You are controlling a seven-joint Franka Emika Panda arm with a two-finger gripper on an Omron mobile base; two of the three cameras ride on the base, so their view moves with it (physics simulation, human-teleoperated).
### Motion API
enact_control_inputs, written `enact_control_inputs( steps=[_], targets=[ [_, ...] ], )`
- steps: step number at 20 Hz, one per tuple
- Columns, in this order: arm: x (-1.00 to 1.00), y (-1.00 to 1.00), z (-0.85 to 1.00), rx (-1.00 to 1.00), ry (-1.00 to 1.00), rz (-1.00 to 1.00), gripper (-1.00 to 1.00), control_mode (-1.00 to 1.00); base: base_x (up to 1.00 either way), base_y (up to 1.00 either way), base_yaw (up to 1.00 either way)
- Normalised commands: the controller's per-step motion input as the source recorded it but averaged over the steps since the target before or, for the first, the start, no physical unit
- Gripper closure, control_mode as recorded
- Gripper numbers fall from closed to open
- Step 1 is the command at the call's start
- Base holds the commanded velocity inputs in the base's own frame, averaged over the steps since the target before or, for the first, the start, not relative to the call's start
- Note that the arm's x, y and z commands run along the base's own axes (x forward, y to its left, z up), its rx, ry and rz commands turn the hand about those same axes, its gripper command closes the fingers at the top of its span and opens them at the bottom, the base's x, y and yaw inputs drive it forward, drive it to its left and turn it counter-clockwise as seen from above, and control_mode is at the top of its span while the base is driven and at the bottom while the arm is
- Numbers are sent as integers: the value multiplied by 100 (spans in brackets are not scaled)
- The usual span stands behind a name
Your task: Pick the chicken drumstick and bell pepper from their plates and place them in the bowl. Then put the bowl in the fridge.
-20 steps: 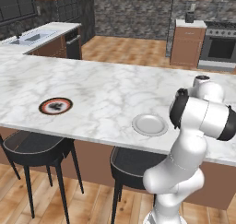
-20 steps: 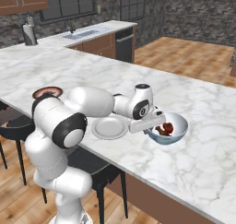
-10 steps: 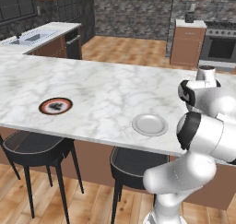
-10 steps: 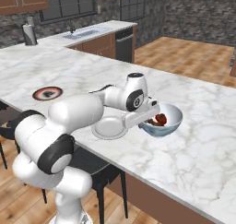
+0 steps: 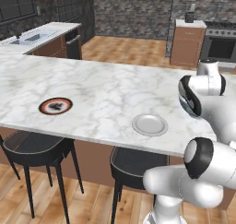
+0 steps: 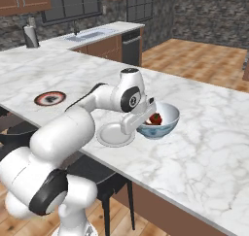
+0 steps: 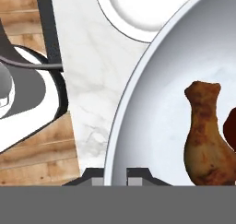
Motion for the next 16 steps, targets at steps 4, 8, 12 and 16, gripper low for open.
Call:
enact_control_inputs(
  steps=[4,8,12,16],
  targets=[
    [-37,28,30,0,1,24,100,-100,0,0,0],
    [-32,43,20,0,0,16,100,-100,0,0,0],
    [-36,49,13,1,0,10,100,-100,0,0,0],
    [-27,51,4,2,0,7,100,-100,0,0,0]
  ],
)
